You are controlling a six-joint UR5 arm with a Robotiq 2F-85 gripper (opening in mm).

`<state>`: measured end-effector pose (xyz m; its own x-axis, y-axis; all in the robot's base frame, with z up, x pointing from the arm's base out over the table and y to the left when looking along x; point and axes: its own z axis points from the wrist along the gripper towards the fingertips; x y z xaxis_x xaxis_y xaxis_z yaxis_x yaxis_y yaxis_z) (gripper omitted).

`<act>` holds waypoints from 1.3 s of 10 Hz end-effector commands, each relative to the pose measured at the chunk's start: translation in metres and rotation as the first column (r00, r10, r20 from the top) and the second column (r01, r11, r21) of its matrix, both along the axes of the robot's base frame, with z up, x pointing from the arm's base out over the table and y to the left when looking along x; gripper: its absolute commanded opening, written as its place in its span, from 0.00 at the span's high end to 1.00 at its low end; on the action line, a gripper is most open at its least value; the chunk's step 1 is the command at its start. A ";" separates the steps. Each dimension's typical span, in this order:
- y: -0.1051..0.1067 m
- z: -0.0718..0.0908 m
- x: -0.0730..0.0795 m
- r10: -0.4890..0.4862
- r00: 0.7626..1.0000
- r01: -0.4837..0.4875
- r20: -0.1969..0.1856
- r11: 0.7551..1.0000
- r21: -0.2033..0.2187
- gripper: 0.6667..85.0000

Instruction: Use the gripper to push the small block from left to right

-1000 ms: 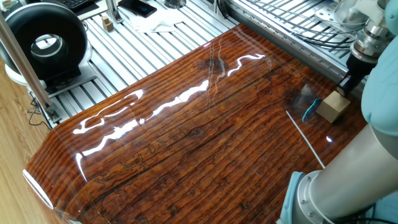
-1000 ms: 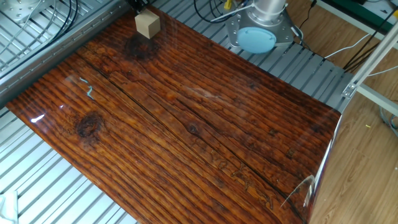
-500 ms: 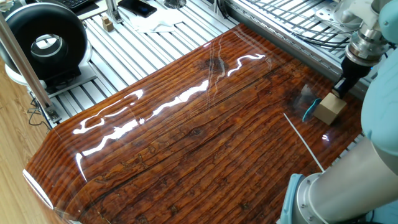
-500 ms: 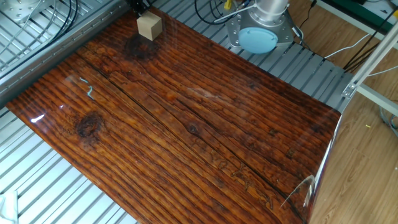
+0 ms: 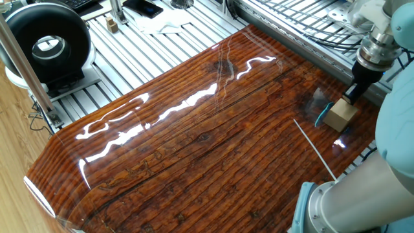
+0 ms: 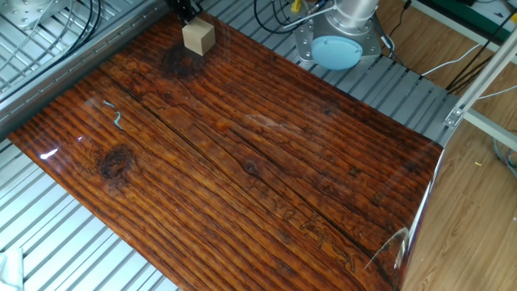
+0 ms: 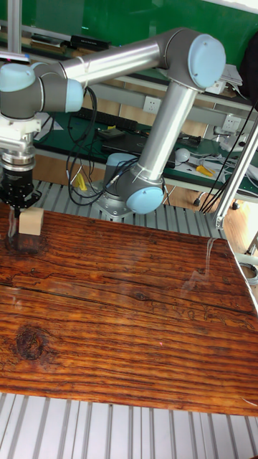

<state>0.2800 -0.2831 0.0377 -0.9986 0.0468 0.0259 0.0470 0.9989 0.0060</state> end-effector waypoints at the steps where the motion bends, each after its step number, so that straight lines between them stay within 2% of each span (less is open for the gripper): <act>1: 0.008 0.002 0.001 0.005 1.000 -0.005 0.006 1.000 0.014 1.00; 9: 0.030 0.005 0.005 -0.018 1.000 0.018 0.002 0.999 0.027 1.00; 13: 0.041 0.005 0.010 -0.026 1.000 0.026 0.003 0.999 0.047 1.00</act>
<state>0.2840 -0.2505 0.0414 -0.9976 0.0605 0.0344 0.0617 0.9975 0.0339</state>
